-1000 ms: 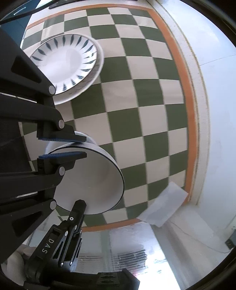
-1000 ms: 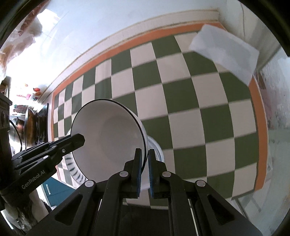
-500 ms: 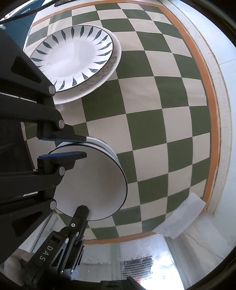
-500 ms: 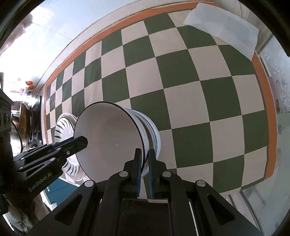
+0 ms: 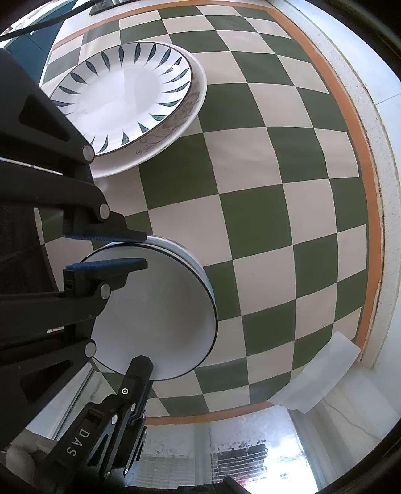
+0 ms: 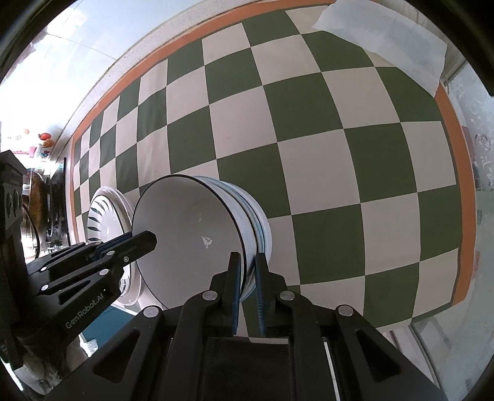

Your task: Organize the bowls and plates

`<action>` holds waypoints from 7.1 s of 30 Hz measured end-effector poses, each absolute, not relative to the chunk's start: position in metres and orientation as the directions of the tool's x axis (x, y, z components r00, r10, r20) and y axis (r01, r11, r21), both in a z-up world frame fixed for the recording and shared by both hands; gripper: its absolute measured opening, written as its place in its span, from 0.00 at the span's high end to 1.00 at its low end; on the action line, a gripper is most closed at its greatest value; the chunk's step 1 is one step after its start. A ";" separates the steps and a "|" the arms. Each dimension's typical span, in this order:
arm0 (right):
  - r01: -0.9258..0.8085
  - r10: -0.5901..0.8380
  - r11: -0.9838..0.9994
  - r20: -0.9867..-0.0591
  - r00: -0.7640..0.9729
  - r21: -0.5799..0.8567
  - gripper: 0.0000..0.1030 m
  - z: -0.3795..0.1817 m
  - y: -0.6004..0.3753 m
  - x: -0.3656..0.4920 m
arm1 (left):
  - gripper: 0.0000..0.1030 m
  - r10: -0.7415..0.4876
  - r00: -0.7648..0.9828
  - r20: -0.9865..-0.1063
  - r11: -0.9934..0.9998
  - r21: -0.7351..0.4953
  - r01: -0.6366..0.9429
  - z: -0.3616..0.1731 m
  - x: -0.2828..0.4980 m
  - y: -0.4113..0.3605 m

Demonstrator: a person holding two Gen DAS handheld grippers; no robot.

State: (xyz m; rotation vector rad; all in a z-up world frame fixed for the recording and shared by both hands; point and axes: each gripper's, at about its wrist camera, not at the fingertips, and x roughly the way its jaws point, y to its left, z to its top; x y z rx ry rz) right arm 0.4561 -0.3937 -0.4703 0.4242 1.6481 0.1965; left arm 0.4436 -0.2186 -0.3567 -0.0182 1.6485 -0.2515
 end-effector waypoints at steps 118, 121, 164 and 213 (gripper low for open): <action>0.416 0.705 0.649 -0.710 -0.012 0.637 0.41 -0.575 -0.396 0.451 | 0.43 -0.472 -0.338 -0.814 0.872 -0.487 -0.045 -0.436 0.473 -0.202; 0.418 0.706 0.639 -0.708 0.015 0.646 0.40 -0.575 -0.394 0.449 | 0.43 -0.498 -0.322 -0.805 0.857 -0.514 -0.042 -0.435 0.472 -0.197; 0.118 0.732 0.675 -0.681 0.015 0.728 0.50 -0.492 -0.306 0.488 | 0.45 -0.463 -0.045 -0.885 0.882 -0.455 -0.126 -0.342 0.451 -0.081; 0.090 0.719 0.695 -0.688 -0.097 0.713 0.49 -0.527 -0.146 0.495 | 0.45 -0.417 -0.087 -0.905 0.903 -0.400 -0.158 -0.386 0.439 0.030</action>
